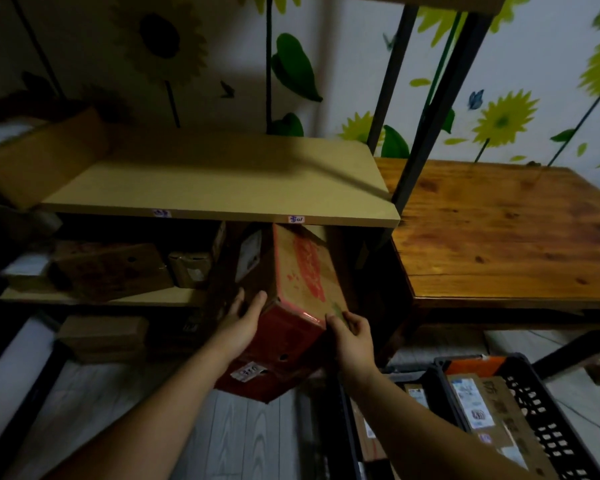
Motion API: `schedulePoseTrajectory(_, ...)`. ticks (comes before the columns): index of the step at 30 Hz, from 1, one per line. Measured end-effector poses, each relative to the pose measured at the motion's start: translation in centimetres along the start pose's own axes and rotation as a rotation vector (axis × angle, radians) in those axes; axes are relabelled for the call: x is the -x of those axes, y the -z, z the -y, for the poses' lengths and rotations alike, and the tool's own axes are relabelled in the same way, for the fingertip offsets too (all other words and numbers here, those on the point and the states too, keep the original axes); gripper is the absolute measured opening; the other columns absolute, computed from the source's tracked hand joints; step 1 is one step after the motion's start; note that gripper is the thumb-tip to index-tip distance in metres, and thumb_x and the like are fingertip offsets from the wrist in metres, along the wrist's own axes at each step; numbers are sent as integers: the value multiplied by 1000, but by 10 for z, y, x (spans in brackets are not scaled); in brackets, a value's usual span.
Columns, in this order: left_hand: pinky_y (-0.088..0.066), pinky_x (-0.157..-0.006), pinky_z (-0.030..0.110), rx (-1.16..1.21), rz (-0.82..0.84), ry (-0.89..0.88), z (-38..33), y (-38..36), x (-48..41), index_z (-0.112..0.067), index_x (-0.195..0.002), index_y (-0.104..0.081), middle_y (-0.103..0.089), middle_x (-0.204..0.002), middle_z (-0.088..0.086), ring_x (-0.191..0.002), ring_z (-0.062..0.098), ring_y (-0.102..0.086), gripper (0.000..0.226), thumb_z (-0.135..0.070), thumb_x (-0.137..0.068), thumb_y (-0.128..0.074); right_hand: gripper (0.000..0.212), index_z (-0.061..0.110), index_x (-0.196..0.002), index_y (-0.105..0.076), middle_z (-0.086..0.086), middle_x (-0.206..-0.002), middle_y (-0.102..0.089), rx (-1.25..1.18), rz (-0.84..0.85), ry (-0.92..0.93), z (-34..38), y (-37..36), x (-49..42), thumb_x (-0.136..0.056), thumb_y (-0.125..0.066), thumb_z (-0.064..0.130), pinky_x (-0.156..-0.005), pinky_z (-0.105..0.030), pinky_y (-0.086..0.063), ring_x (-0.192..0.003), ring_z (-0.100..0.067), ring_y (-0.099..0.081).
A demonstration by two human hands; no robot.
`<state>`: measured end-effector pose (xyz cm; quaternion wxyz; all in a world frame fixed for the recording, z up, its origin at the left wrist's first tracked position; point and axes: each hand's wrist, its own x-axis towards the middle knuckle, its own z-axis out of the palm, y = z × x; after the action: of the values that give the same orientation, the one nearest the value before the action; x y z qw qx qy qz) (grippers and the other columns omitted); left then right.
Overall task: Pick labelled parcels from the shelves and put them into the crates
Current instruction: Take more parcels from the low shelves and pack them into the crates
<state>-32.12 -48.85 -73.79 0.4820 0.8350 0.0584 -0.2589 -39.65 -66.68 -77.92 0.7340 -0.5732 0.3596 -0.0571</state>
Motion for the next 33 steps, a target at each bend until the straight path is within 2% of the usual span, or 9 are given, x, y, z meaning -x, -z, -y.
schedulePoseTrajectory(6,-12,-114,52,-171,-54,-37,-8,-12,-33,-43,-148,-13,0,-159,1,-145,34,-4,67,-68,-88,-30,54,25,-138,-34,-11,-134,-42,-29,-27,-107,-25,-12,-31,-93,-57,40,-88,-49,-53,-113,-32,-53)
schedulePoseTrajectory(11,-23,-111,47,-257,-179,-155,11,-6,-59,-36,-143,-34,-27,-151,5,-139,31,-23,45,-41,-98,-39,69,25,-146,-32,-11,-145,-34,57,-113,-126,-35,-3,-44,-89,-55,56,-91,-41,-49,-123,-34,-46)
schedulePoseTrajectory(14,-30,-110,50,-47,-175,31,29,14,-69,-35,-148,-21,-22,-154,8,-137,35,-28,81,-53,-81,-63,70,27,-147,-35,-11,-149,-29,100,-133,-125,-29,-4,-50,-89,-54,60,-96,-39,-45,-129,-35,-42)
schedulePoseTrajectory(17,-32,-105,57,139,-31,286,49,14,-73,-44,-147,-5,-22,-155,8,-135,38,-32,99,-72,-70,-59,73,27,-150,-31,-10,-154,-20,184,-137,-134,-24,-10,-53,-90,-49,63,-109,-43,-39,-134,-36,-36)
schedulePoseTrajectory(21,-29,-109,50,144,-25,238,64,8,-82,-42,-148,-9,-23,-156,4,-137,33,-31,100,-70,-69,-63,76,32,-151,-29,-5,-158,-10,466,-126,-31,-19,-10,-57,-88,-28,75,-114,-51,-30,-140,-37,-26)
schedulePoseTrajectory(25,-32,-110,43,81,-83,161,64,3,-84,-34,-150,-11,-31,-152,6,-136,32,-34,104,-60,-69,-72,123,34,-151,-25,1,-153,-24,463,8,74,-20,-20,-53,-50,-31,103,-104,-57,-41,-135,-35,-37)
schedulePoseTrajectory(27,-36,-107,45,82,-152,181,64,4,-86,-27,-149,-15,-35,-148,10,-132,34,-37,109,-57,-64,-77,117,29,-151,-27,-4,-147,-38,450,23,36,-16,-17,-57,-56,-46,96,-100,-53,-47,-126,-33,-48)
schedulePoseTrajectory(29,-42,-101,47,140,-171,236,65,7,-88,-19,-142,-29,-43,-139,14,-123,36,-45,99,-50,-63,-81,89,25,-151,-28,-7,-140,-47,446,44,1,-16,-9,-58,-79,-55,70,-100,-51,-47,-121,-32,-52)
schedulePoseTrajectory(33,-48,-83,45,236,-60,256,73,6,-72,-25,-137,-34,-50,-132,10,-114,35,-51,79,-36,-73,-78,62,21,-146,-33,-9,-134,-53,448,70,-28,-27,7,-47,-92,-55,43,-100,-50,-47,-117,-30,-55)
